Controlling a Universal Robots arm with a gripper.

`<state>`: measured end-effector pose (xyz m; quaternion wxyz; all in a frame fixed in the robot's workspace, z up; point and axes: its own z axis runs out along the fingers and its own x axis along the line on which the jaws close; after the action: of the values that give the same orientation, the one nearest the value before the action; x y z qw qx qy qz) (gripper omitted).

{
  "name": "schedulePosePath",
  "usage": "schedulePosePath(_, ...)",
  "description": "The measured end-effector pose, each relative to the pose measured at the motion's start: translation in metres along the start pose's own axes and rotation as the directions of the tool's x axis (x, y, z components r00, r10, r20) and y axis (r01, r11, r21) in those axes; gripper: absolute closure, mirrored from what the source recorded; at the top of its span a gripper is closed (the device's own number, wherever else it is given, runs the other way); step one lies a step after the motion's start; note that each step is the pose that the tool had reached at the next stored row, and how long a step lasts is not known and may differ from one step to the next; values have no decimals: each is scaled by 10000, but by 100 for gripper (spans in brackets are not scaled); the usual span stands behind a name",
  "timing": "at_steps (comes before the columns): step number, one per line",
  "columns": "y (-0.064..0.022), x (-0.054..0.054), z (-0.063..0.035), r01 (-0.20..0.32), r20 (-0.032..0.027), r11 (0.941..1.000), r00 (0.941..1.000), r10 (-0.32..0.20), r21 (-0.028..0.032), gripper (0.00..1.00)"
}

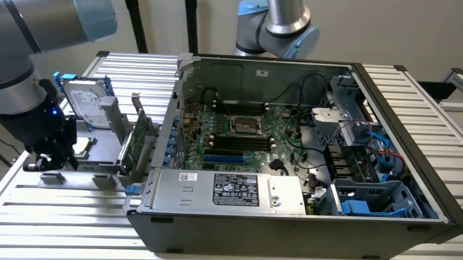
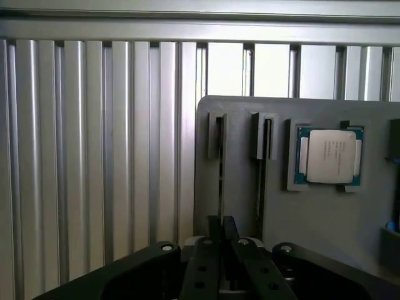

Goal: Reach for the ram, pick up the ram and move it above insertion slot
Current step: 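Pick up the ram and move it above insertion slot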

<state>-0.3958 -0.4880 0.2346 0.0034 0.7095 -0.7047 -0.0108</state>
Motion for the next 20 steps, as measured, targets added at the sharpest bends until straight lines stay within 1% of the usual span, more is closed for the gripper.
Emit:
schedulePosePath(5, -16, 4, -226, 1, 1, 10000, 10000, -1, 1, 86)
schedulePosePath(9, -66, 9, -409, 10, 0, 10000, 10000, -10, 0, 86)
schedulePosePath(12, -134, 18, -547, 29, 5, 10000, 10000, -29, -1, 86)
schedulePosePath(20, -382, 67, -916, 78, 123, 10000, 9999, -78, -1, 86)
